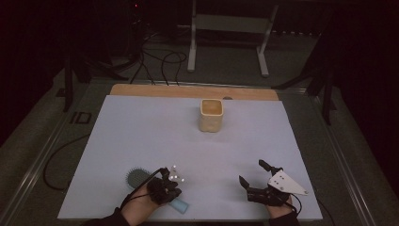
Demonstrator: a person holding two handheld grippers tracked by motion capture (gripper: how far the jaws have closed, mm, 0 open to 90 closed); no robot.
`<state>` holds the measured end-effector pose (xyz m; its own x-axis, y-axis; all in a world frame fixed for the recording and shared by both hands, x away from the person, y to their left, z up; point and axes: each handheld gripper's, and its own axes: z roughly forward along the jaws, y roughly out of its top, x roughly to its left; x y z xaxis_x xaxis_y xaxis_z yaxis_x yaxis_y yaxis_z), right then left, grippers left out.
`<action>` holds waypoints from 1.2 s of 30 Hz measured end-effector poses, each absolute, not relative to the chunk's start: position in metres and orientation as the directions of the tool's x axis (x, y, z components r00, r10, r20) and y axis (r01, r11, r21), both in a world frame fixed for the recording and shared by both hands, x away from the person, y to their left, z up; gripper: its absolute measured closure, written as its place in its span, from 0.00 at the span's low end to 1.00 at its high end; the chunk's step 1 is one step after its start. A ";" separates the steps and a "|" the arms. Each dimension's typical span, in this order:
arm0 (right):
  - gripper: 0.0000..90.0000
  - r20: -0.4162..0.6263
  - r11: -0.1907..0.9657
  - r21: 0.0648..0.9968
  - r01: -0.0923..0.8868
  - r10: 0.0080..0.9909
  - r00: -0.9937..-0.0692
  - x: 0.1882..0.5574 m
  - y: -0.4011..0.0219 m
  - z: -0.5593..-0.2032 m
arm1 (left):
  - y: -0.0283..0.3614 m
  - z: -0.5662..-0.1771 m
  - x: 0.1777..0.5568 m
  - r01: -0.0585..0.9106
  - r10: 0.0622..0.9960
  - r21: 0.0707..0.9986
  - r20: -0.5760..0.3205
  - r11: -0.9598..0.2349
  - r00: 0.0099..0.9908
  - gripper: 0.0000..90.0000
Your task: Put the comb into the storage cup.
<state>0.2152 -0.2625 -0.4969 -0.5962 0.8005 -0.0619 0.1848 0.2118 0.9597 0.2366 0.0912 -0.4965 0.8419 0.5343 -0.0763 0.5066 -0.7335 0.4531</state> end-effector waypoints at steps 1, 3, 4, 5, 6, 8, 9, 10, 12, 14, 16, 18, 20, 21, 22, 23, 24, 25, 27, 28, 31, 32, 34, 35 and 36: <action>0.10 -0.058 0.209 0.960 0.186 0.801 -0.596 0.215 -0.263 -0.497 | 0.094 -0.496 0.235 0.509 0.538 0.452 -0.075 -0.733 0.840 1.00; 0.10 -0.057 0.209 0.960 0.188 0.801 -0.596 0.215 -0.262 -0.497 | 0.101 -0.496 0.231 0.516 0.539 0.439 -0.082 -0.736 0.838 1.00; 0.10 -0.057 0.209 0.960 0.188 0.801 -0.596 0.215 -0.262 -0.497 | 0.105 -0.496 0.229 0.519 0.544 0.435 -0.076 -0.736 0.836 1.00; 0.10 -0.059 0.211 0.959 0.188 0.800 -0.597 0.215 -0.262 -0.497 | 0.109 -0.496 0.227 0.523 0.546 0.430 -0.081 -0.736 0.834 1.00; 0.10 -0.061 0.212 0.959 0.187 0.801 -0.595 0.215 -0.262 -0.497 | 0.112 -0.496 0.225 0.528 0.549 0.425 -0.083 -0.736 0.832 1.00; 0.10 -0.061 0.212 0.959 0.186 0.801 -0.595 0.215 -0.262 -0.497 | 0.120 -0.496 0.223 0.534 0.557 0.420 -0.079 -0.734 0.827 1.00; 0.10 -0.061 0.213 0.959 0.188 0.801 -0.595 0.215 -0.261 -0.497 | 0.123 -0.495 0.222 0.534 0.558 0.410 -0.073 -0.739 0.827 1.00; 0.10 -0.060 0.213 0.958 0.190 0.801 -0.596 0.215 -0.261 -0.497 | 0.127 -0.494 0.222 0.533 0.559 0.405 -0.064 -0.743 0.827 1.00; 0.10 -0.060 0.214 0.958 0.192 0.800 -0.597 0.215 -0.261 -0.497 | 0.132 -0.493 0.221 0.535 0.557 0.384 -0.064 -0.753 0.828 1.00; 0.10 -0.062 0.216 0.958 0.190 0.800 -0.597 0.215 -0.261 -0.497 | 0.136 -0.492 0.220 0.534 0.554 0.365 -0.056 -0.763 0.831 1.00; 0.10 -0.062 0.216 0.958 0.190 0.800 -0.596 0.215 -0.261 -0.497 | 0.139 -0.491 0.220 0.528 0.548 0.345 -0.047 -0.776 0.835 1.00; 0.10 -0.061 0.215 0.958 0.192 0.800 -0.596 0.215 -0.261 -0.498 | 0.144 -0.490 0.220 0.528 0.544 0.325 -0.049 -0.784 0.838 1.00; 0.10 -0.061 0.216 0.957 0.192 0.800 -0.597 0.215 -0.261 -0.497 | 0.148 -0.489 0.221 0.525 0.535 0.300 -0.055 -0.796 0.843 1.00; 0.10 -0.061 0.215 0.958 0.190 0.800 -0.597 0.215 -0.261 -0.497 | 0.150 -0.489 0.221 0.528 0.535 0.292 -0.061 -0.798 0.842 1.00; 0.10 -0.062 0.214 0.958 0.188 0.800 -0.597 0.215 -0.261 -0.497 | 0.153 -0.489 0.222 0.527 0.534 0.281 -0.059 -0.802 0.844 1.00; 0.10 -0.061 0.213 0.959 0.188 0.801 -0.596 0.215 -0.261 -0.497 | 0.156 -0.488 0.222 0.529 0.534 0.268 -0.061 -0.805 0.843 1.00; 0.10 -0.061 0.213 0.959 0.188 0.801 -0.596 0.215 -0.261 -0.497 | 0.158 -0.488 0.223 0.531 0.536 0.256 -0.056 -0.808 0.843 1.00; 0.10 -0.061 0.212 0.959 0.188 0.801 -0.595 0.215 -0.261 -0.497 | 0.161 -0.487 0.223 0.532 0.539 0.243 -0.044 -0.811 0.841 1.00; 0.10 -0.062 0.214 0.959 0.187 0.800 -0.597 0.215 -0.261 -0.497 | 0.167 -0.487 0.225 0.539 0.548 0.224 -0.024 -0.812 0.836 1.00; 0.10 -0.062 0.214 0.959 0.186 0.800 -0.597 0.215 -0.261 -0.497 | 0.170 -0.486 0.227 0.546 0.556 0.215 -0.012 -0.810 0.831 1.00; 0.10 -0.060 0.212 0.959 0.187 0.799 -0.598 0.215 -0.261 -0.497 | 0.182 -0.486 0.234 0.569 0.582 0.205 0.002 -0.796 0.813 1.00; 0.10 -0.060 0.212 0.959 0.187 0.799 -0.598 0.215 -0.261 -0.497 | 0.185 -0.486 0.235 0.575 0.589 0.206 0.007 -0.792 0.808 1.00; 0.10 -0.060 0.213 0.959 0.188 0.799 -0.598 0.215 -0.261 -0.497 | 0.189 -0.486 0.238 0.585 0.600 0.200 0.024 -0.786 0.799 1.00; 0.10 -0.060 0.213 0.959 0.188 0.799 -0.598 0.215 -0.261 -0.497 | 0.191 -0.486 0.240 0.588 0.604 0.201 0.024 -0.783 0.796 1.00; 0.10 -0.059 0.212 0.959 0.190 0.799 -0.598 0.215 -0.261 -0.497 | 0.193 -0.486 0.240 0.592 0.608 0.198 0.029 -0.781 0.793 1.00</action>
<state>0.2153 -0.2610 -0.4974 -0.5984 0.7990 -0.0586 0.1897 0.2123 0.9586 0.2403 0.1926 -0.4861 0.7933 0.6081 0.0293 0.5917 -0.7815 0.1981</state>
